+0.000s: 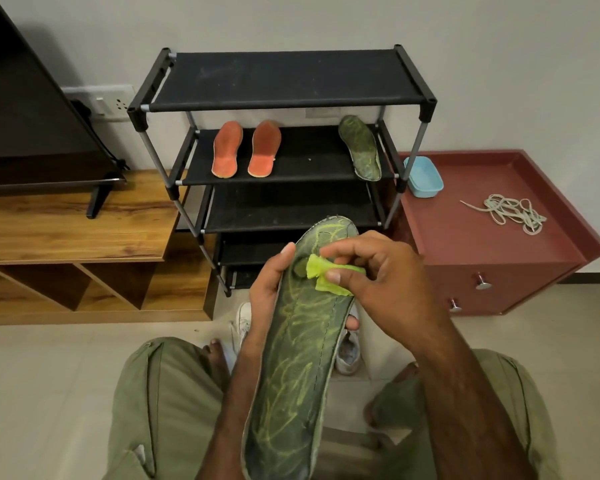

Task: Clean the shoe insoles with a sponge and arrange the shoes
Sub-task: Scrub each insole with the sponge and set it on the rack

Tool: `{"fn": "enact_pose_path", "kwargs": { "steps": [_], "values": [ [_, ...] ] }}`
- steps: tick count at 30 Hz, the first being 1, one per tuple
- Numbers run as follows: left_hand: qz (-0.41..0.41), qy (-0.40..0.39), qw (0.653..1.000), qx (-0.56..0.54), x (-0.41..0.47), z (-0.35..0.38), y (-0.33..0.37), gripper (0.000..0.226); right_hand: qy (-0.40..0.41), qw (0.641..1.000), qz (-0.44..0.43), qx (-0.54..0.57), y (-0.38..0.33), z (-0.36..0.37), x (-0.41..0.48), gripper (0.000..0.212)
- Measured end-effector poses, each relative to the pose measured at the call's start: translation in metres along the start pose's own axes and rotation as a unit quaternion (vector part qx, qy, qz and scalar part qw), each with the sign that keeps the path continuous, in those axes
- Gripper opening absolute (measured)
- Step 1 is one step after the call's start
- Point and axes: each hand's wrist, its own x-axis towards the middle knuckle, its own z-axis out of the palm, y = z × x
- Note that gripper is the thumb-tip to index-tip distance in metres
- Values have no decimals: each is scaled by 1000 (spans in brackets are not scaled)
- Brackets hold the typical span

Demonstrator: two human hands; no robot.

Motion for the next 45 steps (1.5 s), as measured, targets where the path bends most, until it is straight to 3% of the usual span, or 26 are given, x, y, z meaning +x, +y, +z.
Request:
{"fn": "enact_pose_path", "kwargs": {
  "steps": [6, 10, 13, 17, 24, 28, 30, 34, 38, 45],
  "values": [
    [-16, -14, 999, -26, -3, 11, 3, 54, 231, 970, -33, -70, 10, -3, 14, 30],
    [-3, 4, 1000, -3, -5, 16, 1, 53, 277, 959, -30, -48, 9, -5, 23, 27],
    [8, 4, 1000, -1, -4, 20, 1, 50, 276, 957, -41, -75, 7, 4, 28, 25],
    [26, 14, 1000, 2, -5, 20, 1, 47, 248, 961, -50, -109, 7, 9, 27, 39],
    [20, -3, 999, 26, -7, 27, -1, 59, 162, 965, -63, -197, 7, 6, 20, 54],
    [27, 1, 999, 33, -6, 23, -1, 59, 174, 964, -51, -196, 8, 5, 21, 39],
    [30, 1, 999, 44, -6, 20, 0, 61, 208, 967, -34, -145, 6, 5, 22, 29],
    [20, -13, 998, 58, -4, 15, -1, 67, 242, 966, -14, -87, 2, 3, 26, 29],
    [11, -26, 998, 59, -6, 17, -3, 60, 234, 964, -29, -124, 3, 8, 27, 34],
    [5, -34, 998, 49, -4, 18, -6, 57, 236, 950, -28, -205, 3, 1, 35, 17]
  ]
}}
